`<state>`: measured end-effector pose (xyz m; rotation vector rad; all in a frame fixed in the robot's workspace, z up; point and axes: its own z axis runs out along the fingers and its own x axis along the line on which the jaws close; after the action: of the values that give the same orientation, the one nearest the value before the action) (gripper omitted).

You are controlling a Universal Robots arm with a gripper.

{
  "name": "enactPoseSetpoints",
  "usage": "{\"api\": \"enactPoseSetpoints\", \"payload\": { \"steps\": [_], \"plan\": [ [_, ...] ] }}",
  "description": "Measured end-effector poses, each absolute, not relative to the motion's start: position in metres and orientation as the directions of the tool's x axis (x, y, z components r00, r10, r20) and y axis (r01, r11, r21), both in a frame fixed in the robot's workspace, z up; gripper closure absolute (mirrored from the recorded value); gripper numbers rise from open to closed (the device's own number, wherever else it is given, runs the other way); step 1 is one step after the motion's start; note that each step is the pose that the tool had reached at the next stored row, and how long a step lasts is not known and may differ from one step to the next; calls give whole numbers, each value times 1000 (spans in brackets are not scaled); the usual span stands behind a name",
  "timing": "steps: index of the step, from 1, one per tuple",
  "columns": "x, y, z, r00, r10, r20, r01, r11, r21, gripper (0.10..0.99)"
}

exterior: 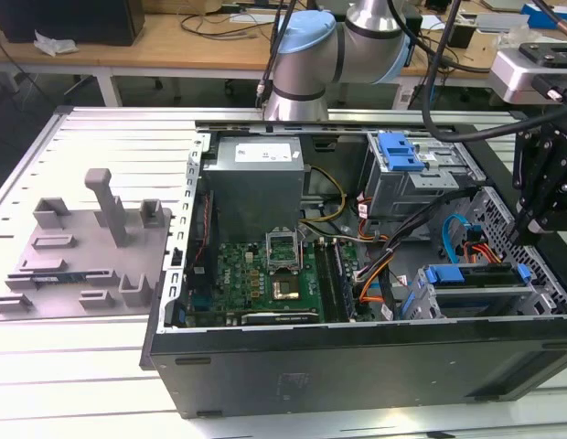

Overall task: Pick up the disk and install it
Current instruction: 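Insert the second disk wire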

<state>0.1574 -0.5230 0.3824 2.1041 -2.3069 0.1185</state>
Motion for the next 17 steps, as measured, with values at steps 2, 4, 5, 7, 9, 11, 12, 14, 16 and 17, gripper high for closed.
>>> {"api": "enactPoseSetpoints", "payload": {
  "steps": [2,4,5,7,9,11,12,14,16,17],
  "plan": [
    [157,-517,382,-93,-993,68,-995,90,-45,929],
    [157,-505,382,-93,-992,85,-995,89,-46,929],
    [157,-501,382,-93,-991,95,-995,89,-47,929],
    [157,-490,382,-93,-988,121,-995,88,-49,929],
    [157,-481,382,-93,-985,146,-995,86,-51,918],
    [157,-471,382,-93,-981,172,-995,85,-53,918],
    [157,-466,382,-93,-979,182,-995,84,-53,855],
    [157,-452,382,-93,-972,217,-995,83,-56,843],
    [157,-447,382,-93,-969,229,-995,82,-57,843],
    [157,-445,382,-93,-967,236,-995,81,-58,776]
  ]
}}
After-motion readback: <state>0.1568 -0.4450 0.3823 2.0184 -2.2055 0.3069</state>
